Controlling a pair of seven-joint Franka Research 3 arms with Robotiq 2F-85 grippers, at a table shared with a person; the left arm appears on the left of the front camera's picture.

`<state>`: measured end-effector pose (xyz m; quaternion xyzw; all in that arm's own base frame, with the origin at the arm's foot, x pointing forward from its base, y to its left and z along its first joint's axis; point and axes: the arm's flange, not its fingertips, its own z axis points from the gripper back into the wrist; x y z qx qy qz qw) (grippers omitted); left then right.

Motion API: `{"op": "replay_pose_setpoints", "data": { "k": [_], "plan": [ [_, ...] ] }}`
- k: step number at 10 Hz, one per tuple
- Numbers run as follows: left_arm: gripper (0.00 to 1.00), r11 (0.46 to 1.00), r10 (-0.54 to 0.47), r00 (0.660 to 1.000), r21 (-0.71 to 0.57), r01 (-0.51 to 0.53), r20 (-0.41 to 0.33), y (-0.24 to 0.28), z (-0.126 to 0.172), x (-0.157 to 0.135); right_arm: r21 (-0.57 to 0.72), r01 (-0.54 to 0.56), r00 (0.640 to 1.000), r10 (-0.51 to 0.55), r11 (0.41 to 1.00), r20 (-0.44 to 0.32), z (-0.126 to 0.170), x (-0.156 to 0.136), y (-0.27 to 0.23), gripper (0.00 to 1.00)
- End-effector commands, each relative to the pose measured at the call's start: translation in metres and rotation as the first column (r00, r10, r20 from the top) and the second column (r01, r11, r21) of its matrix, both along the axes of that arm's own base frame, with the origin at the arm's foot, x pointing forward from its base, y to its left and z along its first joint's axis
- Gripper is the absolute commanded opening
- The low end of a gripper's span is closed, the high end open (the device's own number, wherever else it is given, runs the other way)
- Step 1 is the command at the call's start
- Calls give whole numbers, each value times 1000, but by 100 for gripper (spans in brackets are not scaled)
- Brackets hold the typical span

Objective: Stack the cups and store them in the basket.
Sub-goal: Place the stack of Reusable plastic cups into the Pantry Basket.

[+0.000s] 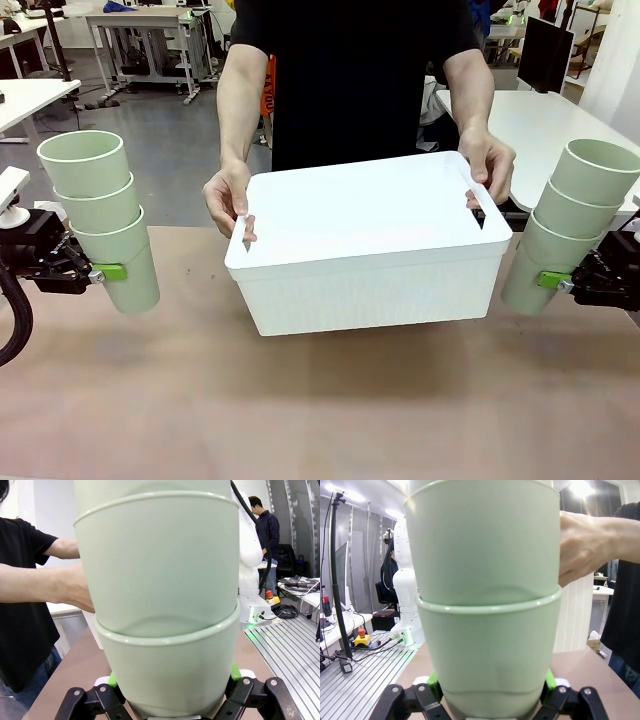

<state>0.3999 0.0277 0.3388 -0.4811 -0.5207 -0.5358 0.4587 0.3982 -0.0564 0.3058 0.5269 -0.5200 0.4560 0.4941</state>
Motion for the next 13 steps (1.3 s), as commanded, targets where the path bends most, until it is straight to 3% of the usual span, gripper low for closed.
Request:
{"op": "replay_pose_setpoints", "data": {
  "k": [1,7,11,13],
  "plan": [
    [88,1000,-3,1000,-8,3,7,2,4,-2,-3,-6,1000,6,1000,14,4,2,0,86],
    [88,1000,0,1000,0,0,0,0,0,0,-3,-6,1000,6,1000,14,4,2,0,86],
    [88,993,41,998,117,-35,-43,8,98,-7,-3,-6,1000,6,1000,14,4,2,0,86],
    [88,964,59,996,264,-40,-65,-17,156,-25,-3,-6,1000,6,1000,14,4,2,0,86]
  ]
}}
